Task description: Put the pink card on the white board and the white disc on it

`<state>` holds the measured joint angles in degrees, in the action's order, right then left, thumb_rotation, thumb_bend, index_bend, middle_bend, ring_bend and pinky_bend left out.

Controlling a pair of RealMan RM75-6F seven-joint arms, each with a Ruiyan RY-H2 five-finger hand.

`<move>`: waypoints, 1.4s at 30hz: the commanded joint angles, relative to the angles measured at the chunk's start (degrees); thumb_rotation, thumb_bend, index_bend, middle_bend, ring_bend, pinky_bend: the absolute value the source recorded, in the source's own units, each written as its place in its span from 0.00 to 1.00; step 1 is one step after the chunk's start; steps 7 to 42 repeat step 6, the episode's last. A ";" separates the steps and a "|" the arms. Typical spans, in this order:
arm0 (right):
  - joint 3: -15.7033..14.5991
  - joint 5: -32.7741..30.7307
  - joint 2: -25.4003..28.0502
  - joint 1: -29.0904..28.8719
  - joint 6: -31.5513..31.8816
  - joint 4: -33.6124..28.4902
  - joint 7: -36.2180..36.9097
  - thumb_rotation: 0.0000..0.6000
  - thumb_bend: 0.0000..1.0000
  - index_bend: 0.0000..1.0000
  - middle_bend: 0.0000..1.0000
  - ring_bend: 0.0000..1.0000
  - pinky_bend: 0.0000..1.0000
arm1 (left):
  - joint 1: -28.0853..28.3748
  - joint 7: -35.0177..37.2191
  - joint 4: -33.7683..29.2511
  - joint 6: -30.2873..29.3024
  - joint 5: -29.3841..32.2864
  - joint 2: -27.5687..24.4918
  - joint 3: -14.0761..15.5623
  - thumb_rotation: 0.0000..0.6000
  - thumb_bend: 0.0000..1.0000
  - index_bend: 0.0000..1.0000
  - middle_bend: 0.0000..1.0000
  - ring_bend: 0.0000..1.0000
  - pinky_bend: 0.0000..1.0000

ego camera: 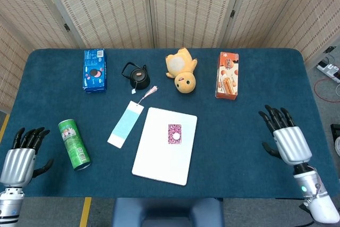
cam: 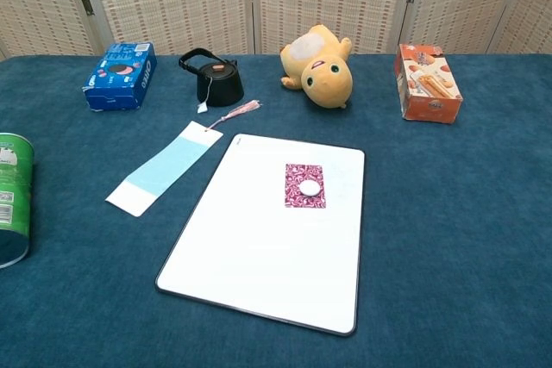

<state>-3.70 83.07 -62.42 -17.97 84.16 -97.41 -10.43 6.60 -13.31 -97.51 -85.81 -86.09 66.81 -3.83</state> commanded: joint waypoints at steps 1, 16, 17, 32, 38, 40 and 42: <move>-0.81 2.02 -0.80 3.65 3.81 1.37 1.07 0.97 0.32 0.06 0.01 0.06 0.00 | 0.00 -0.33 -0.23 -0.24 0.10 0.27 -0.14 1.00 0.29 0.18 0.17 0.16 0.00; -0.19 1.84 -1.75 6.81 6.55 2.72 1.85 0.97 0.32 0.06 0.01 0.06 0.00 | 0.18 -0.51 -0.38 -0.14 0.36 0.61 -0.28 1.00 0.29 0.18 0.17 0.16 0.00; -0.19 1.84 -1.75 6.81 6.55 2.72 1.85 0.97 0.32 0.06 0.01 0.06 0.00 | 0.18 -0.51 -0.38 -0.14 0.36 0.61 -0.28 1.00 0.29 0.18 0.17 0.16 0.00; -0.19 1.84 -1.75 6.81 6.55 2.72 1.85 0.97 0.32 0.06 0.01 0.06 0.00 | 0.18 -0.51 -0.38 -0.14 0.36 0.61 -0.28 1.00 0.29 0.18 0.17 0.16 0.00; -0.19 1.84 -1.75 6.81 6.55 2.72 1.85 0.97 0.32 0.06 0.01 0.06 0.00 | 0.18 -0.51 -0.38 -0.14 0.36 0.61 -0.28 1.00 0.29 0.18 0.17 0.16 0.00; -0.19 1.84 -1.75 6.81 6.55 2.72 1.85 0.97 0.32 0.06 0.01 0.06 0.00 | 0.18 -0.51 -0.38 -0.14 0.36 0.61 -0.28 1.00 0.29 0.18 0.17 0.16 0.00; -0.19 1.84 -1.75 6.81 6.55 2.72 1.85 0.97 0.32 0.06 0.01 0.06 0.00 | 0.18 -0.51 -0.38 -0.14 0.36 0.61 -0.28 1.00 0.29 0.18 0.17 0.16 0.00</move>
